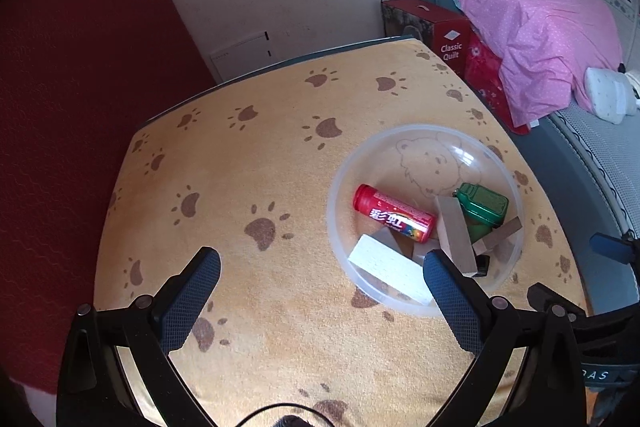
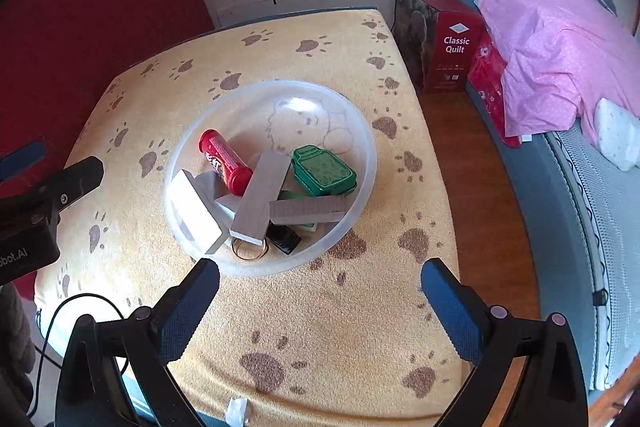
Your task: Organize rigid objects
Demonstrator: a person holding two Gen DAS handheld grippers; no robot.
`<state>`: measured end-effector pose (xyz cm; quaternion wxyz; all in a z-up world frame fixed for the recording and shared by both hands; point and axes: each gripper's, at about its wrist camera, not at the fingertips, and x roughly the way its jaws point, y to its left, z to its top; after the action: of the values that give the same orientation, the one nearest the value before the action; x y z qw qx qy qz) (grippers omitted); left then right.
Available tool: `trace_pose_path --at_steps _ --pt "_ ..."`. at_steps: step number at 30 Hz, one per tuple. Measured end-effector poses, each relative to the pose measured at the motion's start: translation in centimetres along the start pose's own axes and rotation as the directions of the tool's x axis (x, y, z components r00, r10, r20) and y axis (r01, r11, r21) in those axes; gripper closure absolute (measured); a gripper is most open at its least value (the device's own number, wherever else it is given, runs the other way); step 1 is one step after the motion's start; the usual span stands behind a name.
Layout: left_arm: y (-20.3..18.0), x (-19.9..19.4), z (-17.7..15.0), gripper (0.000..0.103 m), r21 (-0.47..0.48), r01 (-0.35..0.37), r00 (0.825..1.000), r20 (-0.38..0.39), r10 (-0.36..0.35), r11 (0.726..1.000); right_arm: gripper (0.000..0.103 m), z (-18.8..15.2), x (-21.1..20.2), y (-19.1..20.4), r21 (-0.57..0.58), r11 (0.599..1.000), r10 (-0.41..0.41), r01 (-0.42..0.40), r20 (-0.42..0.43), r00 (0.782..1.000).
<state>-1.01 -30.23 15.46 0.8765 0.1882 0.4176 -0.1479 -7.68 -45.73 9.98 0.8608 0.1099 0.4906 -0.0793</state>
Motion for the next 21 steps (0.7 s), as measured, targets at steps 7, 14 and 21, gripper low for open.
trace_pose_path --at_steps 7,14,21 --pt "-0.2 -2.2 -0.1 0.001 -0.004 0.045 0.999 0.020 -0.045 0.999 0.000 -0.1 -1.1 0.8 -0.043 0.999 -0.010 0.012 0.042 0.999" --pt "-1.0 -2.6 -0.5 0.001 0.023 0.006 1.000 -0.004 -0.006 1.000 0.000 -0.5 -1.2 0.8 -0.047 0.999 -0.009 0.011 0.041 0.999" --pt "-1.5 -2.5 -0.8 0.001 0.031 0.039 0.999 -0.018 -0.038 0.999 0.000 -0.7 -1.3 0.7 -0.044 0.999 -0.009 0.010 0.039 0.999"
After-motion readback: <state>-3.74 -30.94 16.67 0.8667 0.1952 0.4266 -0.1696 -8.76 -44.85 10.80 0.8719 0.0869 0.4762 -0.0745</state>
